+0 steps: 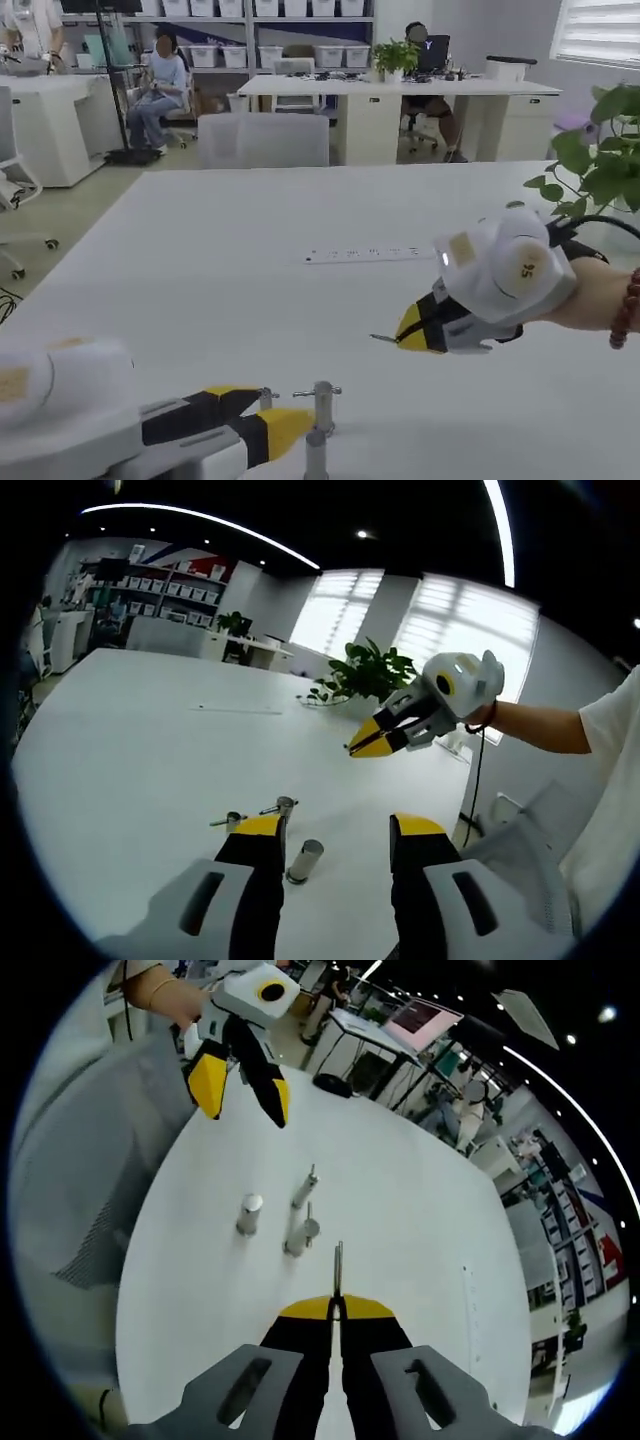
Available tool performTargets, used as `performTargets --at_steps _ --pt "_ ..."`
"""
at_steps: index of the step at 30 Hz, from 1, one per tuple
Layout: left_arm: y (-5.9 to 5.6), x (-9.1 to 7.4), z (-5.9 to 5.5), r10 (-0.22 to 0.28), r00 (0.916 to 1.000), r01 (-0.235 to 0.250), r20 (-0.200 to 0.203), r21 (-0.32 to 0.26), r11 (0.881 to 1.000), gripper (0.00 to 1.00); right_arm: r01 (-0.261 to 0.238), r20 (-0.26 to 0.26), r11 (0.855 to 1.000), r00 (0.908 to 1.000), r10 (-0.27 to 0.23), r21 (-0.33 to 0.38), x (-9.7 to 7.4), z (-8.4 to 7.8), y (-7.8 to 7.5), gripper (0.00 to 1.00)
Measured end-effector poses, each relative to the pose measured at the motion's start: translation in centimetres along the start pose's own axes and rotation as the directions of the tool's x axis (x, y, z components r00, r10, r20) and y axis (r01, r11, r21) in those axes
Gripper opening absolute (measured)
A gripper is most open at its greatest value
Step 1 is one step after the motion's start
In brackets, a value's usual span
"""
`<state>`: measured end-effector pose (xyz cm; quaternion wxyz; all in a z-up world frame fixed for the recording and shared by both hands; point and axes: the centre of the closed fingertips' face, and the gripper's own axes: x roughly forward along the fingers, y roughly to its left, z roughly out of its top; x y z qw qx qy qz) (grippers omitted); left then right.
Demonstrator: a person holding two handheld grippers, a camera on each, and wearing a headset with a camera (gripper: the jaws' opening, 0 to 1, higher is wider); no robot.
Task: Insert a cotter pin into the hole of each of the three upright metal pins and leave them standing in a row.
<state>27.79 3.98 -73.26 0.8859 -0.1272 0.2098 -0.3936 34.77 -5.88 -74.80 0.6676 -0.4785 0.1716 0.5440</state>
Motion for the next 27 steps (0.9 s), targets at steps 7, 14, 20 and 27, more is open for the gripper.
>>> performTargets --at_steps 7,14,20,27 --pt "-0.7 0.9 -0.1 -0.031 0.9994 0.031 -0.014 -0.017 0.999 0.33 0.003 0.029 1.0 0.9996 -0.002 -0.007 -0.1 1.7 1.8 0.03" --pt "-1.0 1.7 -0.3 -0.054 0.9985 0.053 -0.013 -0.084 0.995 0.29 -0.003 0.052 1.0 0.9986 0.004 -0.025 -0.1 3.0 3.5 0.03" --pt "-1.3 2.3 -0.6 -0.081 0.9965 0.077 -0.02 -0.154 0.985 0.25 -0.019 0.06 0.999 0.998 0.022 -0.046 0.2 3.7 4.8 0.03" --pt "-1.7 2.9 -1.1 -0.098 0.9946 0.088 -0.036 -0.218 0.972 0.2 -0.031 0.063 0.996 0.9974 0.036 -0.078 0.4 4.3 5.8 0.03"
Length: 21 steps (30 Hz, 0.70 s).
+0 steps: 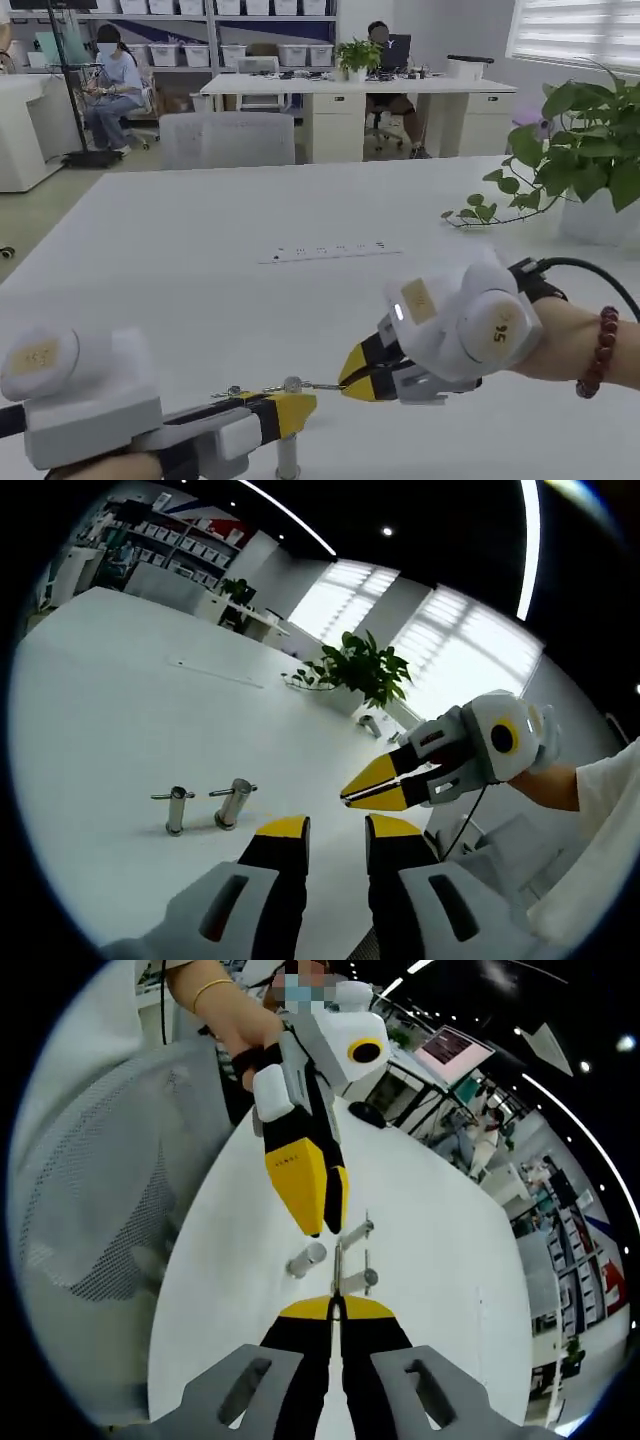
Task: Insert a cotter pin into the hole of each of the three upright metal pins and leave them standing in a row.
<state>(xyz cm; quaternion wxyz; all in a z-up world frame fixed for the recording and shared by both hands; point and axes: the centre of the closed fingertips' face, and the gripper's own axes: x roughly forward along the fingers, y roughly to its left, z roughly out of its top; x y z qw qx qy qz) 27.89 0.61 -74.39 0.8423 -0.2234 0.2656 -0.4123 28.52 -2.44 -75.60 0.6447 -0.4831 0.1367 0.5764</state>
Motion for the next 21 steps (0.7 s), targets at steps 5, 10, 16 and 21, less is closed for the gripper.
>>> performTargets --at_steps 5,10,16,21 --pt "0.0 0.5 -0.3 -0.018 0.9998 0.018 -0.01 -0.033 0.999 0.16 -0.006 0.003 1.0 1.0 0.006 0.001 0.2 0.3 0.5 0.03" --pt "-0.4 0.9 -0.5 -0.039 0.9991 0.038 -0.014 -0.081 0.996 0.12 -0.009 -0.003 1.0 1.0 0.009 -0.011 0.4 0.3 0.8 0.03" --pt "-0.5 1.2 -0.7 -0.047 0.9986 0.044 -0.022 -0.114 0.993 0.09 -0.004 -0.001 1.0 1.0 0.004 -0.017 0.4 0.5 1.0 0.03" --pt "-0.4 1.3 -0.9 -0.039 0.999 0.035 -0.023 -0.133 0.99 0.03 -0.003 0.004 1.0 1.0 0.003 -0.019 0.4 0.8 1.1 0.03"
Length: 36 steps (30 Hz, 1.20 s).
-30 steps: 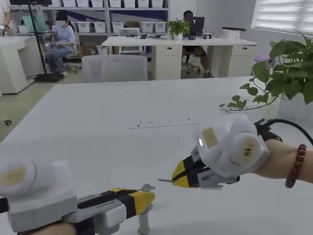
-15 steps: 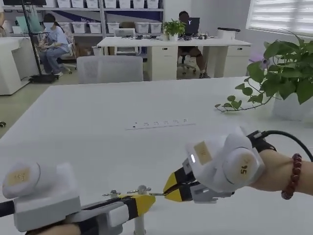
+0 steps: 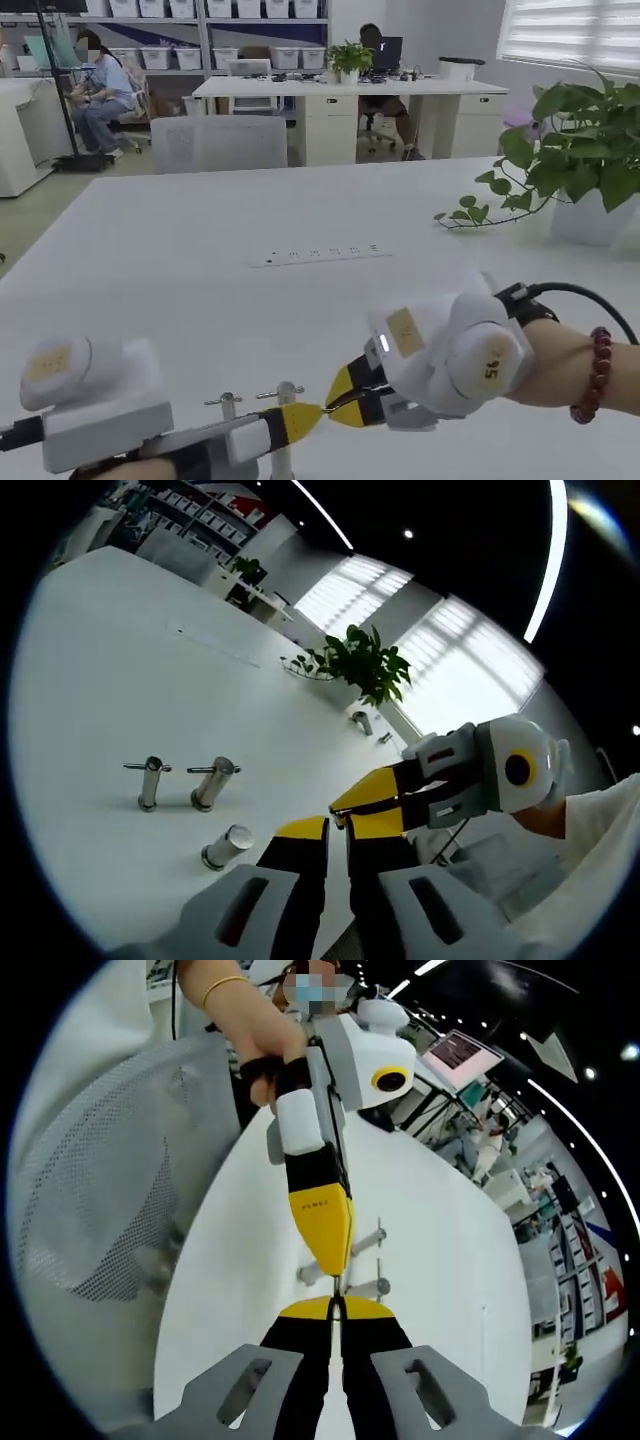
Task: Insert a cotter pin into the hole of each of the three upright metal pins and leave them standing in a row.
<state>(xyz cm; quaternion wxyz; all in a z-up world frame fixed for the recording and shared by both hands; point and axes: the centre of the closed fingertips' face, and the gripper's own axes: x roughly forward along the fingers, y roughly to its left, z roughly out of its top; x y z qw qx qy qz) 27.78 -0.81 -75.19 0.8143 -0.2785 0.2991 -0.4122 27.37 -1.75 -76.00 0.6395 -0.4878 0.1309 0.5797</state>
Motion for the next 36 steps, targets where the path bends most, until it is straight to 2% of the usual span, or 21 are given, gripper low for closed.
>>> performTargets --at_steps 5,11,18,25,33,34,36 --pt "0.0 0.0 -0.1 -0.001 1.0 0.001 -0.009 -0.011 1.0 0.02 0.001 -0.005 1.0 1.0 -0.001 0.001 0.1 -0.1 0.1 0.03" --pt "0.2 -0.1 -0.5 0.012 0.9996 -0.011 -0.024 0.032 0.999 0.01 -0.006 -0.01 1.0 0.9999 0.006 0.004 0.3 -0.1 0.3 0.03" --pt "0.4 0.0 -0.5 0.03 0.9991 -0.026 -0.032 0.119 0.993 0.0 -0.013 0.003 0.999 0.9999 0.013 0.046 0.6 -0.2 0.3 0.03" --pt "0.2 -0.2 0.3 0.025 0.9995 -0.021 -0.018 0.204 0.979 0.0 -0.002 0.023 0.998 0.9997 0.0 0.068 0.3 0.1 -0.3 0.03" --pt "-0.2 -0.6 0.5 0.017 0.9995 -0.009 -0.028 0.258 0.966 0.0 0.002 0.085 0.986 0.9963 -0.017 0.169 -0.1 0.4 -0.8 0.07" --pt "-0.2 -0.7 0.5 0.019 0.9993 -0.01 -0.03 0.274 0.962 0.0 0.003 0.093 0.981 0.9955 -0.021 0.192 -0.2 0.4 -0.9 0.09" --pt "-0.1 -0.9 0.3 0.027 0.9987 -0.013 -0.043 0.305 0.952 0.0 -0.025 0.138 0.959 0.9904 -0.014 0.283 -0.4 0.9 -0.9 0.11"
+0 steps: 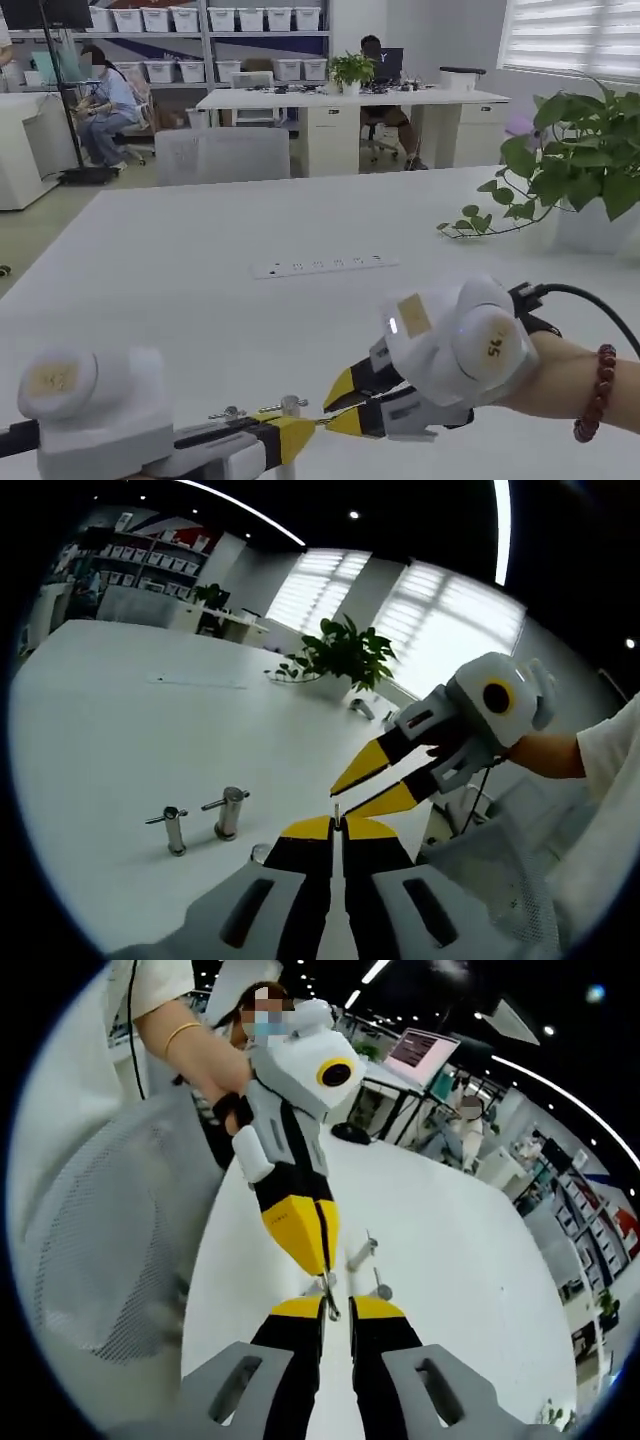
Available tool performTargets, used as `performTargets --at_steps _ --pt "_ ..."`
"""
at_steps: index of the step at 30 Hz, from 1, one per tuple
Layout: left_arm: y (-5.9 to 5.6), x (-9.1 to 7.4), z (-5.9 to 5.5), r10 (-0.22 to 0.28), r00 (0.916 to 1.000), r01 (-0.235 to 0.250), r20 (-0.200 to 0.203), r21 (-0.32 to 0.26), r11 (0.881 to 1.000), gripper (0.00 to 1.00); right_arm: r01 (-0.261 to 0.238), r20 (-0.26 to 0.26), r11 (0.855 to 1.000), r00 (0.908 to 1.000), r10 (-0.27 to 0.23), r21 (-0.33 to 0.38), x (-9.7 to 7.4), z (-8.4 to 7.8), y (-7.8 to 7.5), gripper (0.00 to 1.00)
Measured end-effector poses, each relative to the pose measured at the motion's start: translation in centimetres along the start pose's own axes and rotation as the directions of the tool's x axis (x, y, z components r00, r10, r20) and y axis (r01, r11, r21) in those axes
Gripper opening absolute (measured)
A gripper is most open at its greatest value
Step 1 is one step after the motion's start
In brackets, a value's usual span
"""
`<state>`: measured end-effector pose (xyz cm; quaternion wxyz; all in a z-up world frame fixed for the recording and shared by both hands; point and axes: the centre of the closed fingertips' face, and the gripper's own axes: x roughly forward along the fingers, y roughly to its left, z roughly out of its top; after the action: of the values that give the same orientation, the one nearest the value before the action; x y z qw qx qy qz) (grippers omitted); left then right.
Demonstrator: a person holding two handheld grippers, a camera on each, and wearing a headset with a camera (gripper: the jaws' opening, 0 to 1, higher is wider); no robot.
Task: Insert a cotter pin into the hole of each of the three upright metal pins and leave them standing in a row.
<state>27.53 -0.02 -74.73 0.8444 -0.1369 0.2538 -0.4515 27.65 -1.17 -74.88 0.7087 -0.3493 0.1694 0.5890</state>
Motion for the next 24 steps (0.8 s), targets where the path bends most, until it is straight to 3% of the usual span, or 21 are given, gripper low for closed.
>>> performTargets --at_steps 6,12,17,20,24 --pt "0.0 -0.5 -0.2 0.001 1.0 -0.001 -0.004 0.073 0.997 0.0 -0.035 0.041 0.99 0.9987 0.03 0.138 -0.6 0.2 0.0 0.16" --pt "-0.1 -0.9 -0.4 -0.005 0.9997 0.008 -0.023 0.155 0.988 0.0 -0.106 0.066 0.956 0.9936 0.092 0.272 -0.8 0.2 0.8 0.25" --pt "-0.6 -1.2 -0.4 -0.026 0.9986 0.037 -0.046 0.253 0.967 0.0 -0.142 0.067 0.941 0.9896 0.127 0.306 -0.7 0.0 1.5 0.27" --pt "-0.8 -1.2 -0.7 -0.031 0.9969 0.053 -0.072 0.32 0.946 0.0 -0.164 0.075 0.931 0.9862 0.147 0.325 -0.7 0.1 1.9 0.29" --pt "-1.3 -1.3 -1.1 -0.041 0.9943 0.074 -0.099 0.36 0.93 0.0 -0.172 0.072 0.933 0.985 0.157 0.315 -0.8 0.0 2.1 0.29"
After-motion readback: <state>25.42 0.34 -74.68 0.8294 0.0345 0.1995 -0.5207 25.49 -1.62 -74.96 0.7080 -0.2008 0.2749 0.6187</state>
